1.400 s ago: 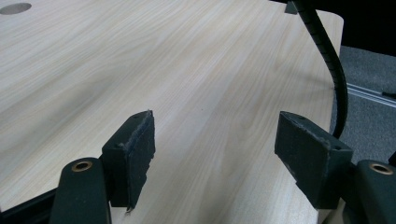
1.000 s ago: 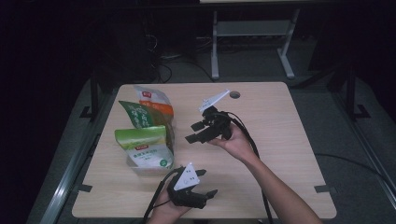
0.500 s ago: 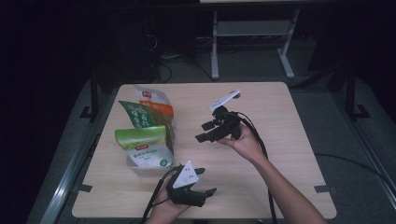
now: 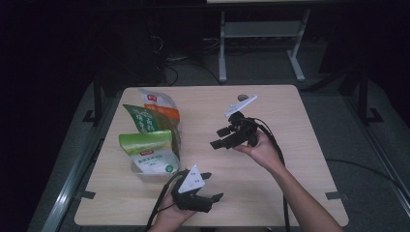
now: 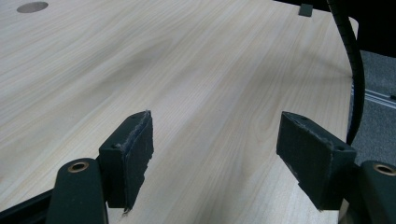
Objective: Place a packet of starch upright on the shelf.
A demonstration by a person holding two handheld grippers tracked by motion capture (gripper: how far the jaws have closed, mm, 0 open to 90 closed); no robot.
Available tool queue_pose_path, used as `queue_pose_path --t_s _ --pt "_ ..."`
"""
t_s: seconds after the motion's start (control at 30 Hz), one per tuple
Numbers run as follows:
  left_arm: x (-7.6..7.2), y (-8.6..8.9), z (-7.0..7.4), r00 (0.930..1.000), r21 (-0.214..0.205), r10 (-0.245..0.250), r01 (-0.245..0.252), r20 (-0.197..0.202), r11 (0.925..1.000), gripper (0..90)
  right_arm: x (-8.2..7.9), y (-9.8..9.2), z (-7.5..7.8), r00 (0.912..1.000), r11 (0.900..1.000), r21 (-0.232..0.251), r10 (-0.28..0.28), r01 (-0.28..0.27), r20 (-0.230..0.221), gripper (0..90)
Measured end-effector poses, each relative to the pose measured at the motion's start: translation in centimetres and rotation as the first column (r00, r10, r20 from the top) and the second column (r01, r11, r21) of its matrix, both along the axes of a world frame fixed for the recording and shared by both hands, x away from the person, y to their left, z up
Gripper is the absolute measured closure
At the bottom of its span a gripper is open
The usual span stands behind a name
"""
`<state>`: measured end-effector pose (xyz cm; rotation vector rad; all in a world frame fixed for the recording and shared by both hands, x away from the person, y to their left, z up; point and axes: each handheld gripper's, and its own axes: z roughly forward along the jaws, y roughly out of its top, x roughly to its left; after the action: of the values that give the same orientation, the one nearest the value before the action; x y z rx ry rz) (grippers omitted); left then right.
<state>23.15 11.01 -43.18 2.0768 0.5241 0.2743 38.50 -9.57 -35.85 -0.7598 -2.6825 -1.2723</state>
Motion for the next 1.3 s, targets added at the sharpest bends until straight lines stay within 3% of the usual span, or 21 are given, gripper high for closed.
queue_pose_path --t_s 0.63,0.8,1.3 --pt "0.1 0.3 0.1 1.0000 0.004 -0.006 0.006 -0.005 1.0000 26.6 -1.0 -3.5 -1.2 0.9985 0.9991 0.002 -0.043 0.043 -0.034 34.1" --pt "0.2 0.3 0.1 1.0000 0.007 -0.008 0.008 0.001 0.9999 26.5 -1.5 -4.8 -1.3 0.9976 0.9978 0.005 -0.066 0.067 -0.020 34.0" --pt "0.2 0.1 -0.1 0.9999 0.026 -0.017 0.017 0.000 0.9995 26.4 -3.5 -8.3 -2.2 0.9923 0.9924 0.033 -0.118 0.119 -0.038 30.7"
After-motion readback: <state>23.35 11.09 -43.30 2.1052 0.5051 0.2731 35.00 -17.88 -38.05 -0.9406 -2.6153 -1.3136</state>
